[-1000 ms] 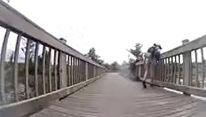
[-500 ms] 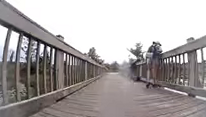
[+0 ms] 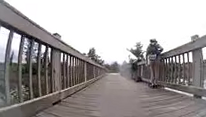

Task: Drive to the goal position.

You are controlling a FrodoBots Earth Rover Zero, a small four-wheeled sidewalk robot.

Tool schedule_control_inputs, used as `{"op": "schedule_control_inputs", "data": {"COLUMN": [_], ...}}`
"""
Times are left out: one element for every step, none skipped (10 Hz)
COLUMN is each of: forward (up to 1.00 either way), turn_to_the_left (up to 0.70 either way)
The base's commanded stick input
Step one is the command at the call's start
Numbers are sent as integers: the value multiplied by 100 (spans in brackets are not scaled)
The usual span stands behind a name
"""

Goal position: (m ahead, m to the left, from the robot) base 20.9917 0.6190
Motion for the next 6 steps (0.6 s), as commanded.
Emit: {"op": "schedule_control_inputs", "data": {"forward": [30, 30, 30, 30, 30, 30], "turn_to_the_left": [0, 0, 0, 0, 0, 0]}}
